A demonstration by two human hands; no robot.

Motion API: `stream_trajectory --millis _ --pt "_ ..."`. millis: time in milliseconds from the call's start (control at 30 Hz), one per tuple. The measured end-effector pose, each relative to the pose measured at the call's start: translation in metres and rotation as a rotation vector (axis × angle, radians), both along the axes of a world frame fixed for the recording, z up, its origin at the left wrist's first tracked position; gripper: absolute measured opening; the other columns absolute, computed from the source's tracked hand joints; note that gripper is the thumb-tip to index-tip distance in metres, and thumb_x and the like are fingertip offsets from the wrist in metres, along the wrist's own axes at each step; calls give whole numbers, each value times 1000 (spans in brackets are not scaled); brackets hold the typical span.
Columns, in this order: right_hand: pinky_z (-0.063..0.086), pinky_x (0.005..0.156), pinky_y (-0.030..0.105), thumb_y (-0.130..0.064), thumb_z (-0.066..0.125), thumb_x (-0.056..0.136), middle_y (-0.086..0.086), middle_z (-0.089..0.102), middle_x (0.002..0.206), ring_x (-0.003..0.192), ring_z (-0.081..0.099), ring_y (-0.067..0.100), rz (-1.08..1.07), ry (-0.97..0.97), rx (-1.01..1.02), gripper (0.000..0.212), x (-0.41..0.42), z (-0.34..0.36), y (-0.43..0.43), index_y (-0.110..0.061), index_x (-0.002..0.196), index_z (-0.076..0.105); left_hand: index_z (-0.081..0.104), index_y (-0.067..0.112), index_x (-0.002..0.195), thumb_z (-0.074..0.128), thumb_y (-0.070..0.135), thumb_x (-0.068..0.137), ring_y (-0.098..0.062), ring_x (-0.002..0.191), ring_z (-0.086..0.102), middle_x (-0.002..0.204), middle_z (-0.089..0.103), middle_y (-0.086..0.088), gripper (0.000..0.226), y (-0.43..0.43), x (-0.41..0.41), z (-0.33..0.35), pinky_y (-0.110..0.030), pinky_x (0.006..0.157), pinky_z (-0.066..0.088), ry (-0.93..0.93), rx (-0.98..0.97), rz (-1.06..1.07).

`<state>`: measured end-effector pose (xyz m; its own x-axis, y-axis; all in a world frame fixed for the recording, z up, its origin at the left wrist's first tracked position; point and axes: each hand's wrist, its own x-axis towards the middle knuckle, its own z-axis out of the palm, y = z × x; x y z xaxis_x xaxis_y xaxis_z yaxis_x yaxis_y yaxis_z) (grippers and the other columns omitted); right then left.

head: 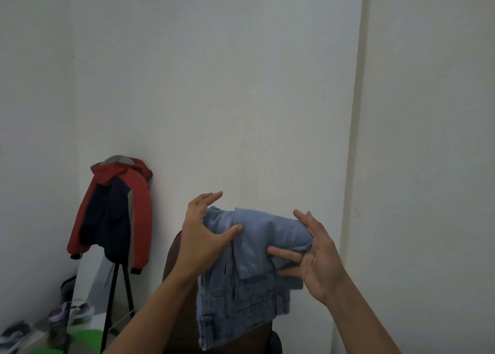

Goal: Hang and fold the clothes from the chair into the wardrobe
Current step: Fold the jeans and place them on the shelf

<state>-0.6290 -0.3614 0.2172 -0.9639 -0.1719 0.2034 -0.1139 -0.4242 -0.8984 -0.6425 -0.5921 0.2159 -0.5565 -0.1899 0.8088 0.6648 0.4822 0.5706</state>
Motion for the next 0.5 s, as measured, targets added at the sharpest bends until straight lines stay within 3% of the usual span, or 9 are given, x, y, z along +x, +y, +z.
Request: stream_trajectory --millis 100,200,267,300,367,400,467,500 --pt "50 92 64 -59 59 71 10 66 128 93 72 42 -63 76 -97 65 -1 -7 -8 -31 130 61 47 35 137 87 37 71 11 117 46 138 48 13 77 -4 1 2 -26 104 42 -119 -87 41" --pt "57 82 55 -66 68 66 7 62 135 94 72 42 -106 148 -168 76 -3 -15 -15 -26 130 62 32 32 149 66 69 78 -13 119 56 152 32 4 87 -3 9 3 -36 94 50 -316 -316 331" --pt "60 77 47 -73 75 57 5 61 136 95 72 41 -139 183 -170 85 -4 -19 -19 -26 127 65 21 31 154 46 79 82 -29 121 58 160 18 -2 90 -1 12 1 -41 87 54 -438 -455 504" --pt "61 77 45 -74 75 58 5 59 137 97 72 41 -156 197 -155 83 -5 -21 -21 -27 126 66 16 33 156 43 78 84 -33 122 57 161 14 -5 89 0 11 -2 -42 84 57 -510 -452 468" --pt "61 79 44 -70 73 68 4 58 139 105 69 39 -181 240 -128 72 -9 -28 -25 -26 125 68 5 41 156 45 74 86 -40 121 56 164 6 -5 88 3 9 -8 -41 68 61 -676 -310 217" --pt "60 81 45 -64 68 76 4 58 139 112 67 36 -190 276 -113 64 -11 -32 -27 -24 126 67 1 47 155 46 75 85 -43 123 55 165 0 -2 88 6 9 -11 -43 67 62 -728 -223 97" --pt "59 85 48 -48 55 95 5 56 141 123 60 32 -195 341 -82 48 -11 -41 -28 -15 129 64 2 54 152 47 79 79 -41 144 30 165 -13 2 88 15 10 -14 -51 85 59 -766 -80 -30" --pt "59 86 49 -39 49 101 4 57 140 125 59 30 -195 356 -64 41 -10 -45 -28 -12 130 63 8 54 152 49 77 78 -38 149 17 164 -18 6 88 19 10 -14 -50 85 59 -782 19 -89"
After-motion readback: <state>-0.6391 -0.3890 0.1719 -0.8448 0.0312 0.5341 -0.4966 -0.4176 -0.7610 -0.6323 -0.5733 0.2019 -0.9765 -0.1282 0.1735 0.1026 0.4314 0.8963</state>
